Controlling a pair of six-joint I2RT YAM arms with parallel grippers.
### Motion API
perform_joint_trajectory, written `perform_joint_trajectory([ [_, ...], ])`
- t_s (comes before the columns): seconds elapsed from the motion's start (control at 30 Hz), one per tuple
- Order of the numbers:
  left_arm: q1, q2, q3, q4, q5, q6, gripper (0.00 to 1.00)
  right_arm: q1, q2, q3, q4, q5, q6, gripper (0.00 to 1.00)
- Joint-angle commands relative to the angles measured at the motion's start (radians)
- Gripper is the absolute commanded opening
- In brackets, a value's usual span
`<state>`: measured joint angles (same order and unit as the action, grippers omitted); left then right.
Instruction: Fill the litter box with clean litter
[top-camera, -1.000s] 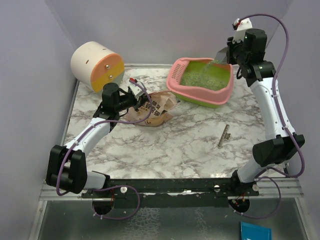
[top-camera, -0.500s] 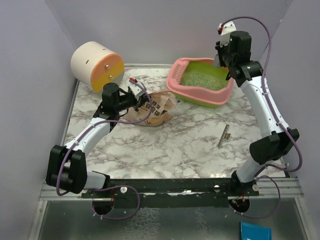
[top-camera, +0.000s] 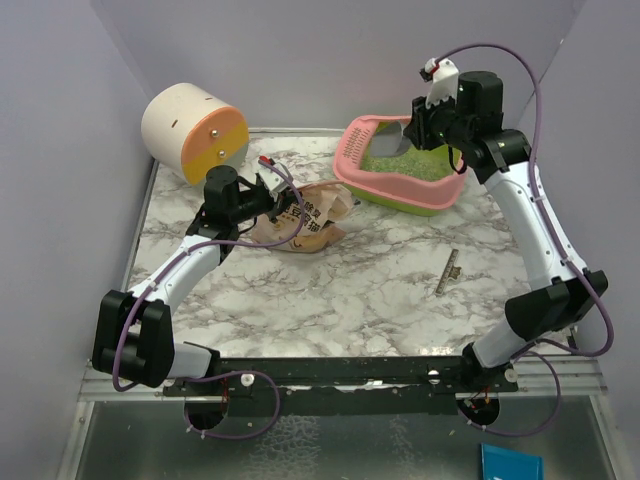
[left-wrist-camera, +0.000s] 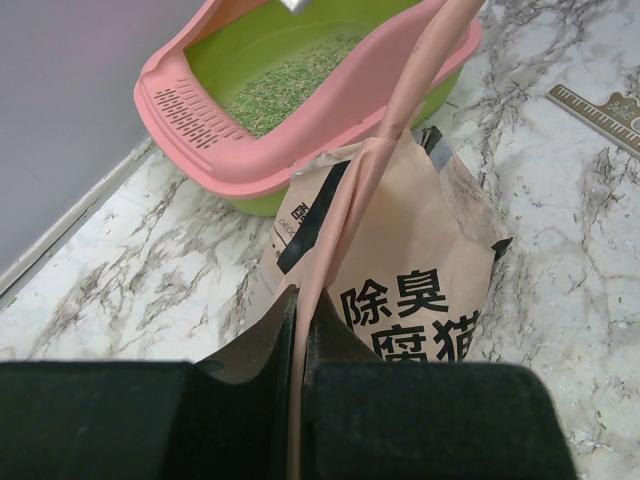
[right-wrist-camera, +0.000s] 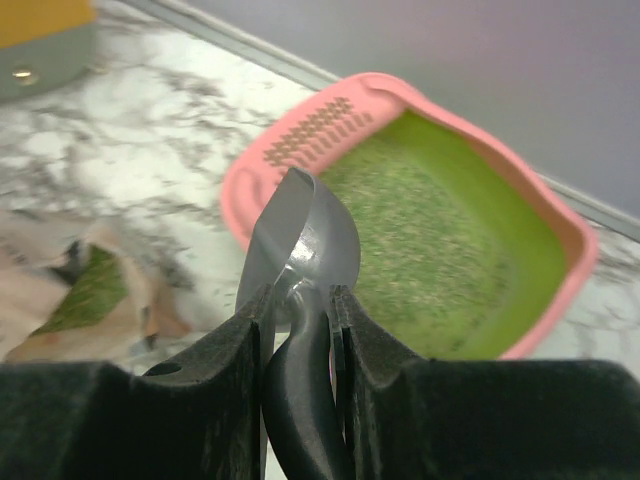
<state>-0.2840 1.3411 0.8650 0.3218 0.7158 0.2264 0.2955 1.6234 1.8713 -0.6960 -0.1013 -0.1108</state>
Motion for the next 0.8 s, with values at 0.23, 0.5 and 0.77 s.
perform_joint_trajectory([
  [0.23,-0.019,-0.047,0.011,0.061,0.055,-0.008,0.00,0.015,-0.162,-0.227,0.052,-0.418,0.132,0.01],
  [0.5,-0.019,-0.062,0.012,0.060,0.073,-0.013,0.00,0.067,-0.153,-0.301,0.103,-0.446,0.148,0.01],
  [0.77,-0.019,-0.083,0.011,0.060,0.087,-0.009,0.00,0.164,-0.062,-0.295,0.135,-0.408,0.157,0.01],
])
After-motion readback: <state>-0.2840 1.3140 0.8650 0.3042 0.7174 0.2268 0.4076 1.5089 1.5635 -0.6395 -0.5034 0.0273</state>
